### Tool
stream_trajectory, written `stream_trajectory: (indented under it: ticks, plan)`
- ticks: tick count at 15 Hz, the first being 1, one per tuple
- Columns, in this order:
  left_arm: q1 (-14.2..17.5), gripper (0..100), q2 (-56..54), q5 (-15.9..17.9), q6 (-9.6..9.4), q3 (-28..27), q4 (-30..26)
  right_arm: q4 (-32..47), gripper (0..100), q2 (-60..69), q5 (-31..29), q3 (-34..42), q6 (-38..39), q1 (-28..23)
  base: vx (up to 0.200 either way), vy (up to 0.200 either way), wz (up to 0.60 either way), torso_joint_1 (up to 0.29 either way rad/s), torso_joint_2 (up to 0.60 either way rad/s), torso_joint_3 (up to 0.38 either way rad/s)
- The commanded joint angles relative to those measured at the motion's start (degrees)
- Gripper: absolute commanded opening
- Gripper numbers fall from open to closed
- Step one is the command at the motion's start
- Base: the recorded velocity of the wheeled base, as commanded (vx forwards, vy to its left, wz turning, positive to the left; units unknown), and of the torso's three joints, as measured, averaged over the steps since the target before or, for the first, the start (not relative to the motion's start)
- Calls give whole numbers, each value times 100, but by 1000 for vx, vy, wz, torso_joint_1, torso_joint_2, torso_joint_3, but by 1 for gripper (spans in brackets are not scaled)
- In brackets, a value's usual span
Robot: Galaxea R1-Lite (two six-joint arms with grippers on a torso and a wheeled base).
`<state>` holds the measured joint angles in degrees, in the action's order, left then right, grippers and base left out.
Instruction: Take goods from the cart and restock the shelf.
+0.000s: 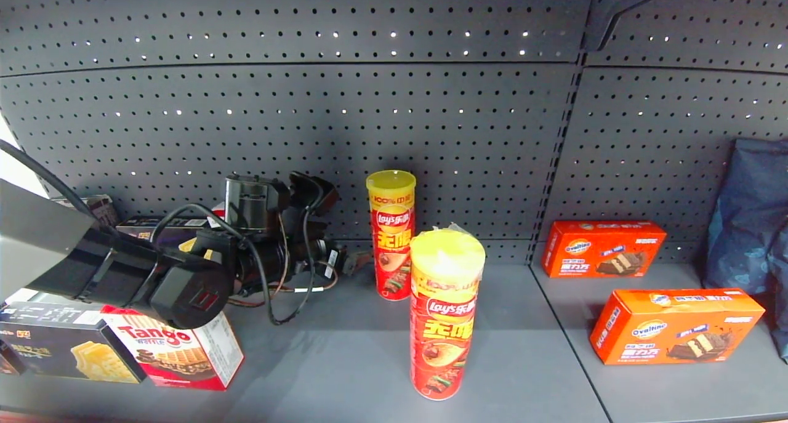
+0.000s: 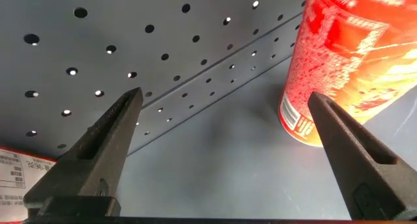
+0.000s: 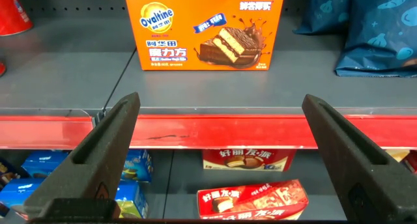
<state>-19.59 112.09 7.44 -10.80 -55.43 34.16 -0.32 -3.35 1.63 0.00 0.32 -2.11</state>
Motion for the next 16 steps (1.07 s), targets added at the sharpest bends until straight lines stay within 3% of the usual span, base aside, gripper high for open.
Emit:
stream_trajectory:
  ticks: [1,16]
  plan:
    - [-1,100,85,-5,-1,-29,3,-3,100,-8,4,0,3,0,0,0,0,0,0,0]
    - [-194,100,419,-14,-1,-284,-6,-3,100,-8,4,0,3,0,0,0,0,0,0,0]
